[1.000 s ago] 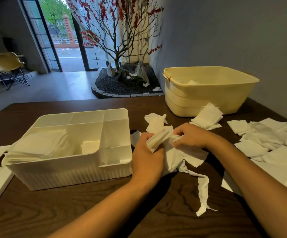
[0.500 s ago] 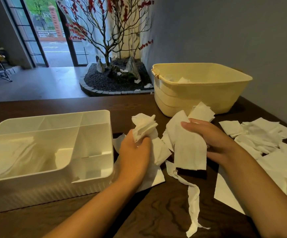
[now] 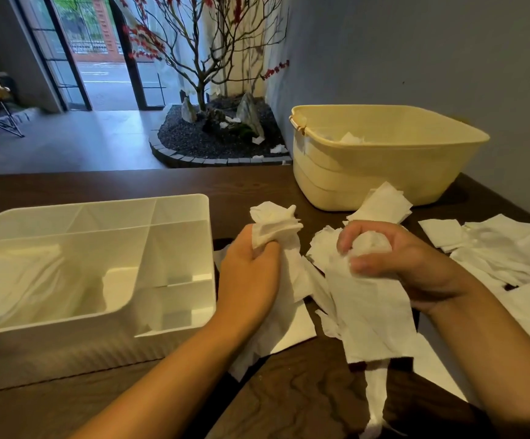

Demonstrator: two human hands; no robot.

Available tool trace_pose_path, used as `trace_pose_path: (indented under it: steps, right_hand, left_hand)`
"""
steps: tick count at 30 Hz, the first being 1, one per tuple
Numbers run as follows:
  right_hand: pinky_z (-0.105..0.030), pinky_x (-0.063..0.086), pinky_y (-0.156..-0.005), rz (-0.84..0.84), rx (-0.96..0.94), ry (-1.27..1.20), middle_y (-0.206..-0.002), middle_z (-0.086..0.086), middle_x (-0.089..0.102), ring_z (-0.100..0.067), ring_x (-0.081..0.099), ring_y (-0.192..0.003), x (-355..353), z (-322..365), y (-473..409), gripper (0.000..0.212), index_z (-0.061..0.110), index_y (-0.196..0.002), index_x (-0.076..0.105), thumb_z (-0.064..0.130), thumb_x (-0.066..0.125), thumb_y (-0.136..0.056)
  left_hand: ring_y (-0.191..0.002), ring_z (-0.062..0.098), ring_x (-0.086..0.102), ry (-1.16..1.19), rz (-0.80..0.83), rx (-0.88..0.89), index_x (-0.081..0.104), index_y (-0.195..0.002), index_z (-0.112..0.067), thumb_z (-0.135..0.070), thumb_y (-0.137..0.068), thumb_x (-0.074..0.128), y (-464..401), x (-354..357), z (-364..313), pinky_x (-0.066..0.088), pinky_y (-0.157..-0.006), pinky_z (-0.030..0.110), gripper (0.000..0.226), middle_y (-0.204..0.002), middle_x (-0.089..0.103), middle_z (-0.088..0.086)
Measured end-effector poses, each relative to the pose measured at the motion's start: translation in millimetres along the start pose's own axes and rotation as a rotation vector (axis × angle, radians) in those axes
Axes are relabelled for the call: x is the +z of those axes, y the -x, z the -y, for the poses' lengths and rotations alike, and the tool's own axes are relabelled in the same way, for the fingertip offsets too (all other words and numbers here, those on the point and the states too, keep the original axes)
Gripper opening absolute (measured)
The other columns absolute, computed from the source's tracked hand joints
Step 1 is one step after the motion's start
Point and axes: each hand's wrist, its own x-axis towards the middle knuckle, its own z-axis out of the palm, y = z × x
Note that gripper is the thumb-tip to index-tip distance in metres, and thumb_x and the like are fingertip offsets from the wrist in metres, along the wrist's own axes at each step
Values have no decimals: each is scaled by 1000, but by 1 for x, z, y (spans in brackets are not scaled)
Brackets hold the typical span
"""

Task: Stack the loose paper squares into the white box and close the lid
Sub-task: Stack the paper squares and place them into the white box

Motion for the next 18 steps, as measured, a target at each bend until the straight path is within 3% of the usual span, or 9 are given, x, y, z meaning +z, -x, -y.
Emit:
trace_pose_path:
  steps: [3, 6, 9, 13, 16, 18]
  right_hand:
    - [-28, 55, -54, -268, 71, -107, -86, -1, 73, -15, 72, -73, 2, -7, -10, 28, 27, -87, 75, 16, 85, -63]
    - [-26, 42, -44, -484, 164, -191, -95, -9, 72, -18, 65, -64, 0, -14, -20, 27, 22, -113, 68, 16, 71, -86]
    - [-26, 44, -43, -446, 171, -312, -93, -15, 69, -18, 58, -56, 1, -13, -19, 36, 18, -119, 65, 1, 66, -88]
    - [-26, 49, -46, -367, 140, -170, -76, -10, 68, -17, 60, -56, 9, -11, -18, 34, 18, -114, 69, -4, 64, -88]
    - [-26, 50, -47, -391, 114, -187, -80, -9, 67, -18, 60, -59, 9, -13, -19, 35, 17, -112, 69, -5, 64, -86]
    - [-30, 52, -56, -313, 20, -306, -80, -8, 66, -20, 62, -68, 6, -14, -18, 40, 15, -112, 68, -1, 70, -75]
  left_hand:
    - [-82, 12, 60, 70, 46, -57, 57, -96, -27, -6, -103, 47, 0, -1, -3, 53, -90, 35, 24, -89, 61, -1]
    - [-83, 4, 63, 78, 10, -14, 62, -106, -34, -11, -100, 49, 4, 0, -8, 52, -73, 19, 27, -91, 67, -8]
    - [-87, 12, 67, 104, 52, -103, 63, -100, -35, -14, -101, 50, 5, 4, -5, 57, -77, 26, 25, -87, 69, -4]
    - [-99, 34, 70, 269, 133, -255, 71, -104, -31, -13, -94, 52, 5, 5, -7, 55, -95, 56, 28, -99, 70, 14]
    - [-98, 33, 69, 203, 125, -225, 70, -103, -32, -11, -95, 50, 5, 5, -7, 57, -89, 48, 30, -99, 71, 12]
    - [-97, 25, 69, 146, 104, -195, 67, -108, -34, -11, -95, 50, 6, 5, -4, 57, -89, 44, 31, -99, 72, 3]
